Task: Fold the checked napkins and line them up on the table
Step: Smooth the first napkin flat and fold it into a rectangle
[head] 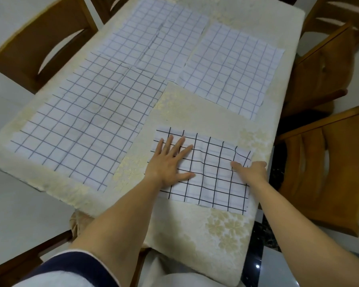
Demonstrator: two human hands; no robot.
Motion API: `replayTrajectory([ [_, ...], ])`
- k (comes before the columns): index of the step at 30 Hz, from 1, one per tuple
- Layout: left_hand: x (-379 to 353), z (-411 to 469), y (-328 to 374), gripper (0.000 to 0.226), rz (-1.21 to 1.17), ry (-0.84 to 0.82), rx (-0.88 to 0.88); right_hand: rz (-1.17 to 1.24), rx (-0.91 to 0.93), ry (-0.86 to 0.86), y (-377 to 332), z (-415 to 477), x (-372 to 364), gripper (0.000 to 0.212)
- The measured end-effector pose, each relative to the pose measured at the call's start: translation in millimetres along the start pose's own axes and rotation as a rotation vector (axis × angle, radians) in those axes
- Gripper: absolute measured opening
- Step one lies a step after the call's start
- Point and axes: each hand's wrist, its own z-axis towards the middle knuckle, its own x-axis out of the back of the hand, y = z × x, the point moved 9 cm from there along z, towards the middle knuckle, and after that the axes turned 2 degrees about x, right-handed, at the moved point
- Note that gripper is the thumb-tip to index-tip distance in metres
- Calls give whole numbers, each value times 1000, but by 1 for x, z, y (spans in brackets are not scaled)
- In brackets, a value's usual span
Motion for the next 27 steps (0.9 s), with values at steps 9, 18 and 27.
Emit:
replayTrajectory([
  [9, 7, 9, 9, 112, 26, -190, 5, 277, -165, -180, 33, -1, 2, 88],
  [18, 16, 28, 20, 141, 58, -262, -13, 320, 42, -130, 17, -17, 16, 42],
  [27, 9, 29, 26, 160, 141, -370, 23, 76, 315, -88, -18, -54, 33, 42],
])
